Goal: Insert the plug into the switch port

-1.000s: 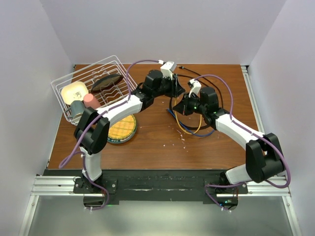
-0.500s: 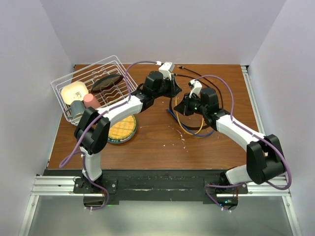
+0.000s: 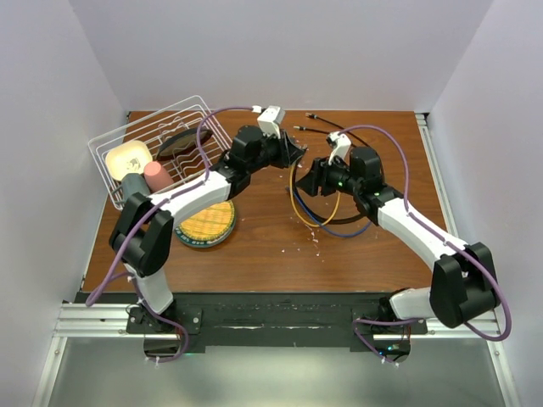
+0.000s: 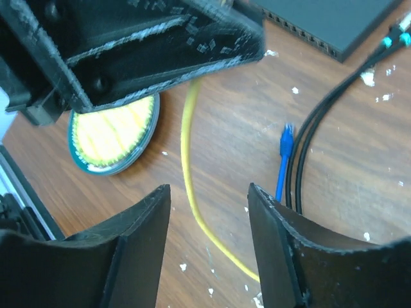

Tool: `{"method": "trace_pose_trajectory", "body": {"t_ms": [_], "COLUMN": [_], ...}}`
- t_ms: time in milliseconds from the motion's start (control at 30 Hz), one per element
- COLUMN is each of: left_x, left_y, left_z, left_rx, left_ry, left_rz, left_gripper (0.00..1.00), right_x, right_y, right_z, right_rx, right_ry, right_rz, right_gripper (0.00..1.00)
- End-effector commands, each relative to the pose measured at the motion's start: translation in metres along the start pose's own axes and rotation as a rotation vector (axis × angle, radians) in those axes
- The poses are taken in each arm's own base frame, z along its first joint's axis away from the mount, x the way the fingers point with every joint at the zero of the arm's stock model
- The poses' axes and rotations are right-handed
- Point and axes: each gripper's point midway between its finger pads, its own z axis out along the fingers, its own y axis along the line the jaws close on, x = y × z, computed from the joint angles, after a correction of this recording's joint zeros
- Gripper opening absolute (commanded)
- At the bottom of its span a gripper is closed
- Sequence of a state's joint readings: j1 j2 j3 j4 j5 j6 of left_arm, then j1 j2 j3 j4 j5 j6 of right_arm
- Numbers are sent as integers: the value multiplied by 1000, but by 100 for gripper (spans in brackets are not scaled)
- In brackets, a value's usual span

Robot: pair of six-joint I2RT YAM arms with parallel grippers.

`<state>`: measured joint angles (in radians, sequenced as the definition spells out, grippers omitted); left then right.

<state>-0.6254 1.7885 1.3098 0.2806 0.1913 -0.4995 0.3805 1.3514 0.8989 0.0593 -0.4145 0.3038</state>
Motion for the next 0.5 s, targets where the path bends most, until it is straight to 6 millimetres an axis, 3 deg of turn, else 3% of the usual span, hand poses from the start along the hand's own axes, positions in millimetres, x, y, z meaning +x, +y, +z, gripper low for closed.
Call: {"method": "trace_pose_trajectory", "body": {"t_ms": [0,133,467], "left_x": [-46,-49,-70], "left_y": [-29,-33,-62], "left_z": [-25,-34,-62], "left_rx": [124,154,278], "left_ry": [-131,-133,-204], "left_rz": [11,17,40], "left_gripper": [0,0,0], "right_x": [-39,-52,-79], "right_y": [23,33,48], "right_z": [-14,-22,-35], "right_rx": [-64,-112,-232], "right_ry": [-85,-114,-182], "right_rz": [-61,-65,-9], "right_gripper": [61,71,77]}}
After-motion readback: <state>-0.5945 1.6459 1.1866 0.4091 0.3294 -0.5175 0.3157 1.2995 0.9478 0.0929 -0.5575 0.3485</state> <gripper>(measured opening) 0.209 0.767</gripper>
